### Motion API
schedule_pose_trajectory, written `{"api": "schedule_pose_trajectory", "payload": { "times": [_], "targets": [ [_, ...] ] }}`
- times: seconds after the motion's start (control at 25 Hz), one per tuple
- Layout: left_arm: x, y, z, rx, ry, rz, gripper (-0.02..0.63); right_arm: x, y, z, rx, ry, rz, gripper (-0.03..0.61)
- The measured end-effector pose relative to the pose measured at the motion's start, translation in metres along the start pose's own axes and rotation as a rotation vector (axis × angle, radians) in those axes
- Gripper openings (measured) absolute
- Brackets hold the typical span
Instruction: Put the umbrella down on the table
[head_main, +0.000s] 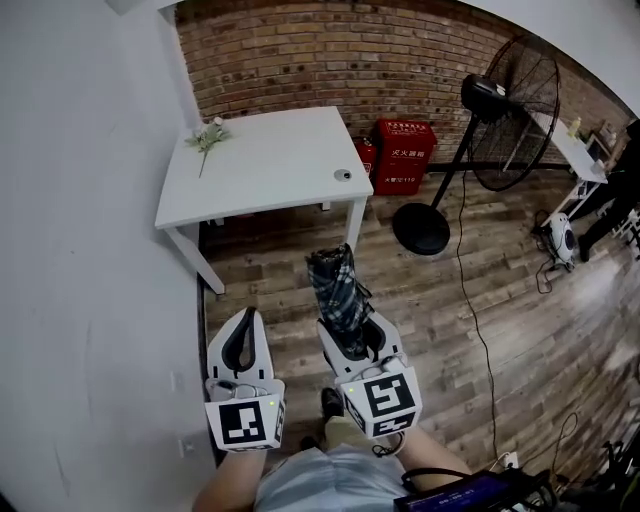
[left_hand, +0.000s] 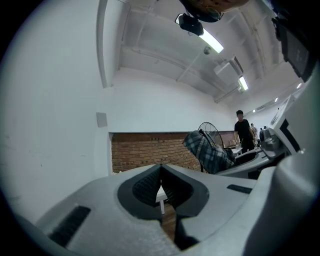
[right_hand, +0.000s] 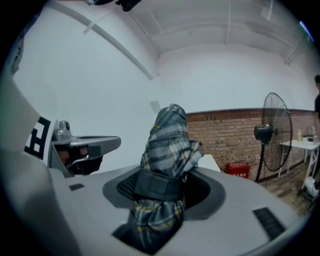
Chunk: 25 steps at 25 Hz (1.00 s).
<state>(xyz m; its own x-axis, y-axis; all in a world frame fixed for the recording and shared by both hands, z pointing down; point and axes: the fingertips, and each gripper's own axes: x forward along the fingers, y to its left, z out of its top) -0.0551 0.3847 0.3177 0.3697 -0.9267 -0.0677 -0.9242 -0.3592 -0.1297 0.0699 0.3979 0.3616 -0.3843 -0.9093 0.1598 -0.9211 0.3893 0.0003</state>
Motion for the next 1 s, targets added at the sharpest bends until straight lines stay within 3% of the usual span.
{"api": "schedule_pose_trajectory", "payload": {
  "times": [0.6,1.0],
  "targets": [
    [0.131,0.032,0.002,0.022,0.003,0.076,0.005,0.121,-0.079,0.026,-0.012,0.007,0.074,0.222],
    [0.186,0.089,-0.035,-0.015,0.057,0.111,0.005,0.202,-0.084,0.014,-0.013,0.08,0.103,0.222]
  ]
}}
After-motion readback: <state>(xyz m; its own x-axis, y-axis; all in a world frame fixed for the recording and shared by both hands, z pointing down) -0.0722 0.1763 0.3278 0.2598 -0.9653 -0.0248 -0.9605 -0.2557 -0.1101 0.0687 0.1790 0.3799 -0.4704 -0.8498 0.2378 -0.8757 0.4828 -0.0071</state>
